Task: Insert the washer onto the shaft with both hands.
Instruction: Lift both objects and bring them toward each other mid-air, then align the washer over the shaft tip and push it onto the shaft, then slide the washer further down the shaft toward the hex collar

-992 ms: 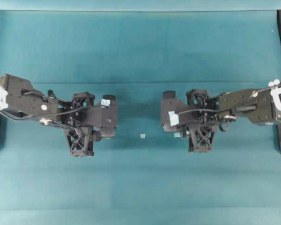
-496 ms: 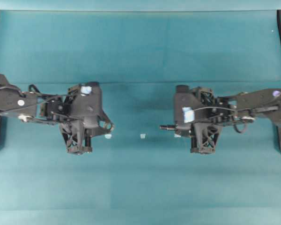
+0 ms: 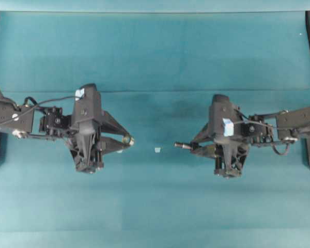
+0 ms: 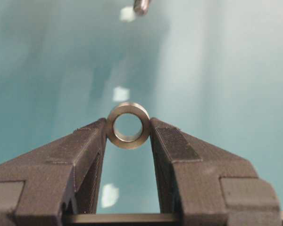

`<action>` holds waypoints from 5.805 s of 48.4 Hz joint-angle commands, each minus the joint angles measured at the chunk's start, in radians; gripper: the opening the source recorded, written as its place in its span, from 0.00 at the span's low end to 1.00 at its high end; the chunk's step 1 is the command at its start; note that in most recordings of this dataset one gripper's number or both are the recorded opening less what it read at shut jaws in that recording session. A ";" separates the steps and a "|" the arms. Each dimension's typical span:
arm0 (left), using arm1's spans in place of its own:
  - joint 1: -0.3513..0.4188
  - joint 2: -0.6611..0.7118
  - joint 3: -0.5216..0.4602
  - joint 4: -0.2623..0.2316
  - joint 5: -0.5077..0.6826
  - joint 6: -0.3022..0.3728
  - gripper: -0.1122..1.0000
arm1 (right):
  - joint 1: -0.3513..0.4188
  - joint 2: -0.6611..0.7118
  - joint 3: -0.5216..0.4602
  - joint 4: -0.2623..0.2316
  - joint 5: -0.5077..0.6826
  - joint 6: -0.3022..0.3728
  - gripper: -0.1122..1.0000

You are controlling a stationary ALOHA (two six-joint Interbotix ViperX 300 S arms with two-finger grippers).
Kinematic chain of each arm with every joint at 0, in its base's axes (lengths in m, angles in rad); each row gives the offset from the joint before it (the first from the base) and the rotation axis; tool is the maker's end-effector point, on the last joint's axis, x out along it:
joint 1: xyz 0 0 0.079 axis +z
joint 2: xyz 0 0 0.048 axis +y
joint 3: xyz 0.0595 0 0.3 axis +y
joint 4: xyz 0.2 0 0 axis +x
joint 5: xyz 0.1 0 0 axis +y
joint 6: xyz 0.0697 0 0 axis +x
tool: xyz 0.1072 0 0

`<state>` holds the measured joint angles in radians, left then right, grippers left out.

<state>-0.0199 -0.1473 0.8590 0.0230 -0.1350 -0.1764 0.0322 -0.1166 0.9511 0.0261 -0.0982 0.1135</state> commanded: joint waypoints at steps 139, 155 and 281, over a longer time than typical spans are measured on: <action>-0.012 0.252 -0.109 0.003 -0.396 -0.189 0.41 | 0.026 0.092 0.003 0.002 -0.360 0.069 0.11; -0.028 0.275 -0.130 0.003 -0.397 -0.189 0.41 | 0.025 0.101 -0.011 0.000 -0.370 0.064 0.11; -0.011 0.331 -0.238 0.003 -0.256 -0.173 0.71 | 0.015 0.123 -0.049 -0.005 -0.319 0.025 0.10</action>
<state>-0.0430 0.1917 0.6381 0.0230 -0.3866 -0.3497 0.0506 0.0153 0.9173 0.0199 -0.4157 0.1442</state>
